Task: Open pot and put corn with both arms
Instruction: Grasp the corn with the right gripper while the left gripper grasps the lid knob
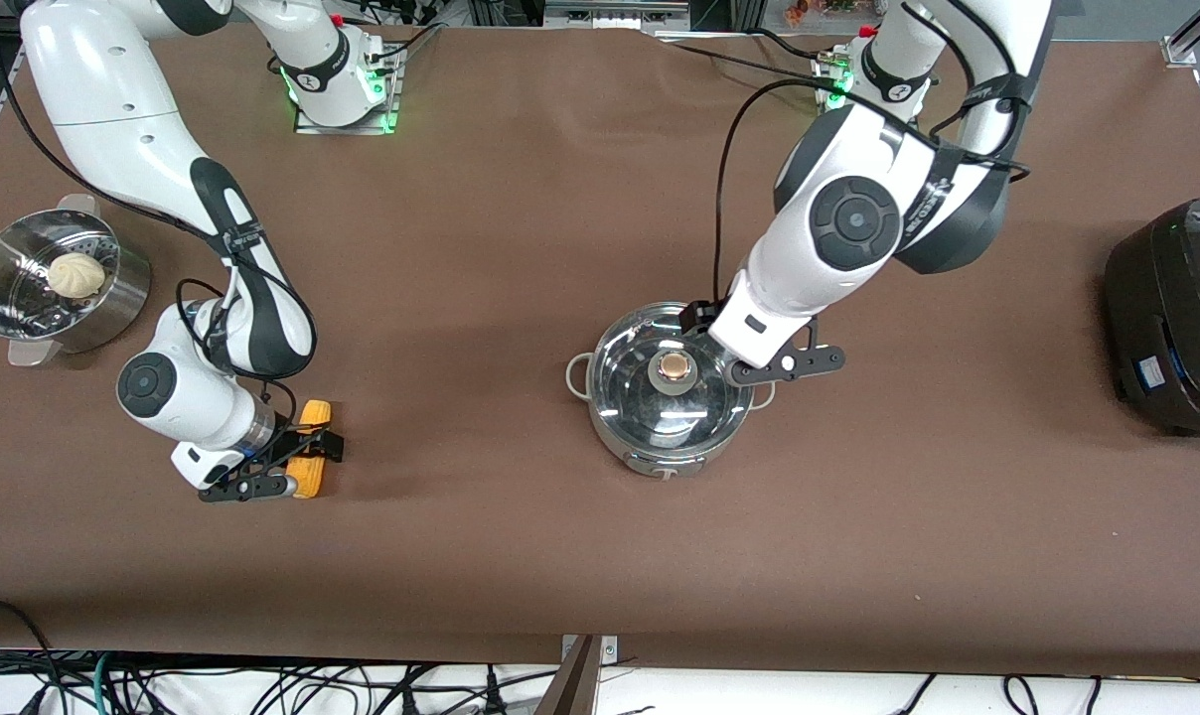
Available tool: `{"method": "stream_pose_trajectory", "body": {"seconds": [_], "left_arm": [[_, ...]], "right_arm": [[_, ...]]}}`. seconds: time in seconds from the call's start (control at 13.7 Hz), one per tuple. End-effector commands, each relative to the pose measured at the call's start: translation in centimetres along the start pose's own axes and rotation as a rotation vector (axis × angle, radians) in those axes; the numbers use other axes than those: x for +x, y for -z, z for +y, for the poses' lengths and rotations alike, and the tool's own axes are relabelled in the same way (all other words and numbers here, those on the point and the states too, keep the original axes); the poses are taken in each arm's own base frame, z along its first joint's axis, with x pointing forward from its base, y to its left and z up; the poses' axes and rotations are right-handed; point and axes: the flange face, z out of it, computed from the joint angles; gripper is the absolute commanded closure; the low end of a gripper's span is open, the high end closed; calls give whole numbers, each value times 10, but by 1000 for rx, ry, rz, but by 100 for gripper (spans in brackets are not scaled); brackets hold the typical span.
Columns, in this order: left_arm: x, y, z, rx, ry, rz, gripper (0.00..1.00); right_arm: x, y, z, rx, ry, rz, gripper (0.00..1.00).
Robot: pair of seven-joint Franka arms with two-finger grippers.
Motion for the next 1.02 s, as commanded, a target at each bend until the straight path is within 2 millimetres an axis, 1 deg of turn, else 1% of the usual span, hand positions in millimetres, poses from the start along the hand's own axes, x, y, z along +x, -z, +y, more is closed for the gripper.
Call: {"method": "stream_pose_trajectory", "body": {"seconds": [0.0,0.07,0.15,0.29,0.37,0.51,0.59,0.66,0.73,0.8,0.95], "left_arm": [[-1,-22,31,-16,26,30,0],[0,-32,39,-28,26,46,0],[2,-41,45,-38,28,61,0],[8,-55,47,-42,31,75,0],[10,-59,48,-45,31,81,1],[11,-64,47,3,3,119,9],[7,-68,52,31,-18,137,11],[4,-77,55,44,-27,133,13],[5,-80,56,47,-28,131,14],[6,-83,56,46,-28,132,14],[7,-84,57,40,-25,136,14]], "right_arm": [[3,-4,-1,12,-2,7,79],[3,-4,-1,12,3,4,88],[3,-4,-1,11,5,5,91],[4,-1,-2,11,6,6,91],[6,3,-3,11,8,11,91],[6,6,-9,12,16,6,91],[7,13,-10,13,17,0,91],[10,27,-11,13,21,-4,91],[14,44,-12,13,23,-7,91],[18,64,-13,14,26,-10,91],[27,113,-15,16,31,-33,91]]}}
